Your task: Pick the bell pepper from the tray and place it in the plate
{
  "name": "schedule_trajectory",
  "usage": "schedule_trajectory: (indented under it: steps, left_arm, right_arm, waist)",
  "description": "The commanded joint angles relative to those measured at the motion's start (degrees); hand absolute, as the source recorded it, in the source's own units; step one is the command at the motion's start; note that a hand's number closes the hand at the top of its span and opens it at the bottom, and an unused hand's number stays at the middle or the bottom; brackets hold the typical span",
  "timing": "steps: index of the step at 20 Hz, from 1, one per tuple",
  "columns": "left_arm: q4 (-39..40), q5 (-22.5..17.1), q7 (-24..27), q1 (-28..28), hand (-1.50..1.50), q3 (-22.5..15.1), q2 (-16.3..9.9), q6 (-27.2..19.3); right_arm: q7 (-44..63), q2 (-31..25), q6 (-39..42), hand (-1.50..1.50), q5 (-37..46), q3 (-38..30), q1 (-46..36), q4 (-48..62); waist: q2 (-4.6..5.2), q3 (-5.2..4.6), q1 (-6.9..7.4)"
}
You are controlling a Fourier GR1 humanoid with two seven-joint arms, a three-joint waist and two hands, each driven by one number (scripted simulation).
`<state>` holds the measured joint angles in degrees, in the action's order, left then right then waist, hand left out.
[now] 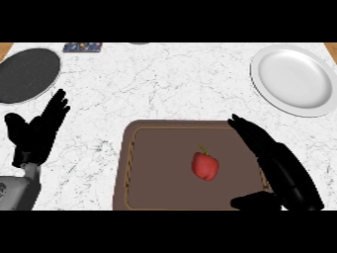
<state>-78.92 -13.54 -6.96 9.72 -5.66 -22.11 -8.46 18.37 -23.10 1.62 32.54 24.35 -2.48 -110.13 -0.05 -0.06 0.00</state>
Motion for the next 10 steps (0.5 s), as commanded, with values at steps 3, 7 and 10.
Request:
schedule_trajectory:
  steps: [3,7,10]
  left_arm:
    - [-0.74,0.15,-1.12,0.21,0.0,1.47,0.31,0.95]
    - [1.51,1.25,2.29,-0.83,0.0,1.28,1.71,2.15]
    - [-1.36,2.29,0.44,-1.77,0.0,1.27,1.91,2.05]
  right_arm:
    - [11.32,1.51,9.57,-1.5,3.26,4.08,-3.43,-0.66]
    - [14.66,3.76,10.66,-1.5,10.55,8.28,-5.4,3.53]
    - [16.31,2.11,16.79,-1.5,8.27,3.96,-6.85,2.29]
  waist:
    - [0.02,0.02,0.17]
    - [0.07,0.01,0.26]
    - [0.03,0.04,0.22]
